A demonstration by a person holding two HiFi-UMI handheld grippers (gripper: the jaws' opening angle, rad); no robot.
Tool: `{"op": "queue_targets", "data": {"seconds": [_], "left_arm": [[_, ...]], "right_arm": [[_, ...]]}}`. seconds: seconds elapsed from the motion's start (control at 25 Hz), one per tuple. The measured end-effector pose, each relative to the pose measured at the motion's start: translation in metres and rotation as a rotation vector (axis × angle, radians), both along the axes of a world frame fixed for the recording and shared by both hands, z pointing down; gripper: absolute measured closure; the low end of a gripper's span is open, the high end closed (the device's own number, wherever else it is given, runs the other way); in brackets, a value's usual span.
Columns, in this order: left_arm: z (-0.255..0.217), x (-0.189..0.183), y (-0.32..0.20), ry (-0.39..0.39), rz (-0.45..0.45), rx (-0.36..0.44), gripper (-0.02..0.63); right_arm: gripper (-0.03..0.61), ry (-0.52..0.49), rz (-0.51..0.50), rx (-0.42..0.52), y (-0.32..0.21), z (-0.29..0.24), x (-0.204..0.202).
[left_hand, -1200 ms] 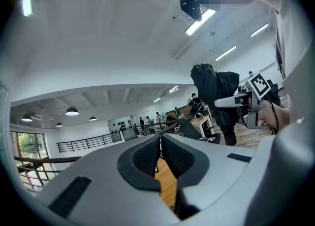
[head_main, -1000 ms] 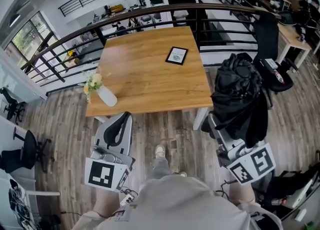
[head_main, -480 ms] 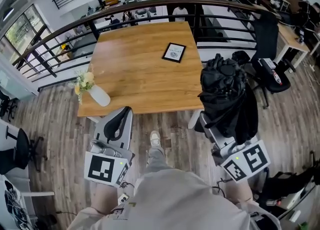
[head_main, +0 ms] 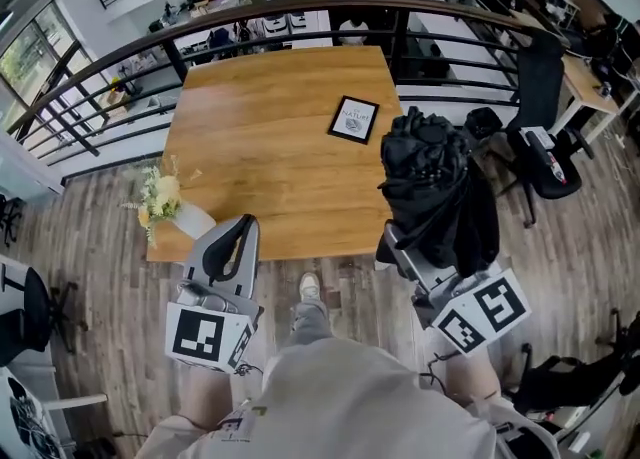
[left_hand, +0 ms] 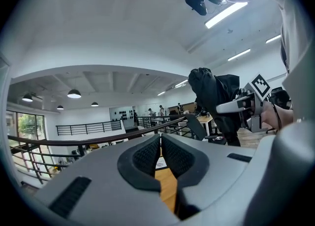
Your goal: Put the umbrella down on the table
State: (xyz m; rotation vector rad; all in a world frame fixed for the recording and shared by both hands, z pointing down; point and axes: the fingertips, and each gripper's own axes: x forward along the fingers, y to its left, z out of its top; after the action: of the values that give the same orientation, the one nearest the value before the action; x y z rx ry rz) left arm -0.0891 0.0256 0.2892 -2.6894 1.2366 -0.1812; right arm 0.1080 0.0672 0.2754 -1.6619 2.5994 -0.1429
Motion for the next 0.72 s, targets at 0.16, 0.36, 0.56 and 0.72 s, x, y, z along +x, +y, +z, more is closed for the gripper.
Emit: {"op": "queue_targets", "data": {"seconds": [0.16, 0.36, 0.56, 0.72], "left_arm": [[0.006, -0.015, -0.074, -0.003, -0.005, -0.032, 0.591], [0.028, -0.023, -0.156, -0.017, 0.002, -0.048, 0.591], [0.04, -0.028, -0.237, -0.029, 0.005, -0.113, 0.591], [0.057, -0.034, -0.299, 0.001, -0.003, -0.181, 0.591]], "right_arm": [[0.304, -0.01, -0.012, -0.053, -0.079, 0.009, -0.019], [0.304, -0.051, -0.024, -0.092, -0.171, 0.026, -0.036], [0.304, -0.085, -0.032, -0.167, -0.251, 0.031, -0.044], [0.304, -0.074, -0.045, -0.249, -0.313, 0.049, -0.052]]}}
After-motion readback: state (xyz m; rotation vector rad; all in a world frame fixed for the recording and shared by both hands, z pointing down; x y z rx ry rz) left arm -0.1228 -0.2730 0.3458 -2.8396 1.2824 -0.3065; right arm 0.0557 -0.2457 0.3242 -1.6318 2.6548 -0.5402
